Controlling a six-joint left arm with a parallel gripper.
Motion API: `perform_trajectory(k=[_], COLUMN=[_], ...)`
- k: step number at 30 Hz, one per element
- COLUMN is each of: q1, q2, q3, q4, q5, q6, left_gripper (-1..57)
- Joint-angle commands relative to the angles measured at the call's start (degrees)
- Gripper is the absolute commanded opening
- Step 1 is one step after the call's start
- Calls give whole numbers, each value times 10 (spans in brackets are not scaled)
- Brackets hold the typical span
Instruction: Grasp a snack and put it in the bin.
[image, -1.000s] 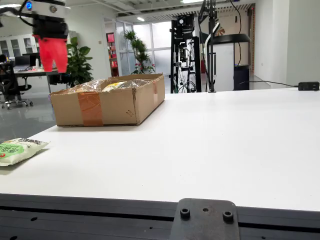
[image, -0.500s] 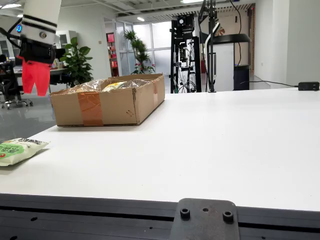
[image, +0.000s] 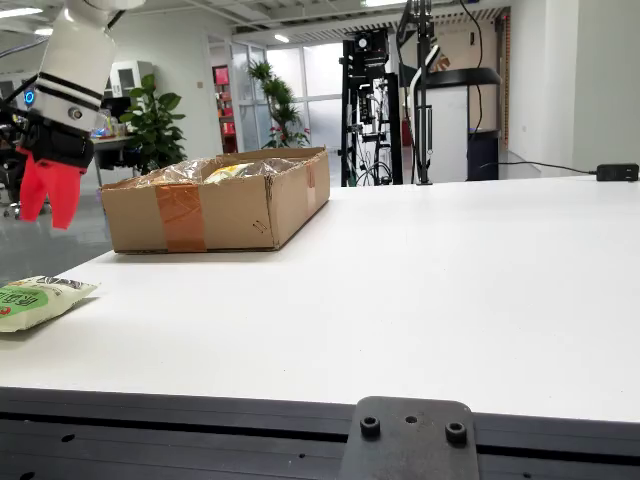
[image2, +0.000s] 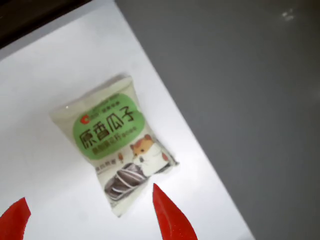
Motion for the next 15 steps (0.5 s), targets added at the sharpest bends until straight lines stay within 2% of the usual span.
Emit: perform_trajectory(k=[1, 15], q1=[7, 34], q2=[21, 65], q3=[-1, -1], q4=[0, -3], q5=[-1, -4], q6=[0, 0], left_gripper=[473, 479])
